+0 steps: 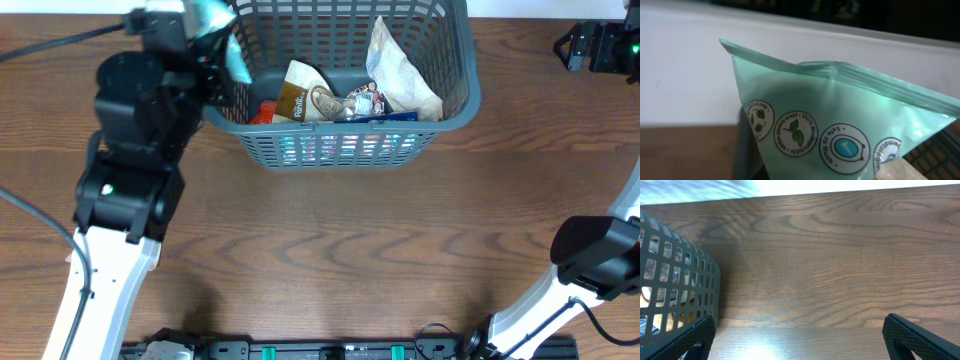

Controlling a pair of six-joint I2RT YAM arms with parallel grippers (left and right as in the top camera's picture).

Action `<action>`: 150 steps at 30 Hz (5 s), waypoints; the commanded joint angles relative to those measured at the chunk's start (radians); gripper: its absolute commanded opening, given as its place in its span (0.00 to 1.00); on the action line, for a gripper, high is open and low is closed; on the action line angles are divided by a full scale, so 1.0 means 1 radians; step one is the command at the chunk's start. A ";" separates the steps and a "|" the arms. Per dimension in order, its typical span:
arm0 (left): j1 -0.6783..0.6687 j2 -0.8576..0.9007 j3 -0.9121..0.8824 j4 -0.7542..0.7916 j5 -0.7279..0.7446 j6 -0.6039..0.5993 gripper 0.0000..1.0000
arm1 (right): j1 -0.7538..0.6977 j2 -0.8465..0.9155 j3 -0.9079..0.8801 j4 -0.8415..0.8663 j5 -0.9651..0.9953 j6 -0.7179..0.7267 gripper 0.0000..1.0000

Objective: Pack container
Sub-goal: 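Lift the teal pouch with the left gripper and carry it over the basket, then open the left gripper to drop the teal pouch and withdraw, then move the left gripper to the white rice pouch and grasp it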

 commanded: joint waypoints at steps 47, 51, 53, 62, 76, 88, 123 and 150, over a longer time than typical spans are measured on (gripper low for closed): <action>-0.042 0.267 0.105 -0.088 0.013 0.766 0.99 | 0.015 0.008 -0.006 -0.012 -0.016 -0.013 0.99; 0.016 0.131 0.105 -0.109 -0.020 0.688 0.99 | 0.015 0.008 -0.006 -0.012 -0.024 -0.013 0.99; 0.044 0.060 0.105 -0.159 -0.072 0.655 0.99 | 0.015 0.008 -0.006 -0.012 -0.024 -0.013 0.99; 0.192 -0.168 0.104 -0.600 -0.092 0.475 0.99 | 0.015 0.008 -0.006 -0.011 -0.027 -0.013 0.99; 0.552 -0.032 -0.022 -0.742 -0.109 0.575 0.99 | 0.015 0.008 -0.006 -0.008 -0.027 -0.021 0.99; 0.649 0.375 -0.072 -0.670 -0.061 0.671 0.99 | 0.015 0.008 -0.006 -0.008 -0.025 -0.021 0.99; 0.636 0.644 -0.225 -0.539 -0.028 0.671 0.99 | 0.014 0.008 -0.006 0.025 0.027 -0.028 0.99; 0.630 0.643 -0.307 -0.470 0.013 0.598 0.06 | 0.014 0.008 -0.006 0.013 0.027 -0.028 0.99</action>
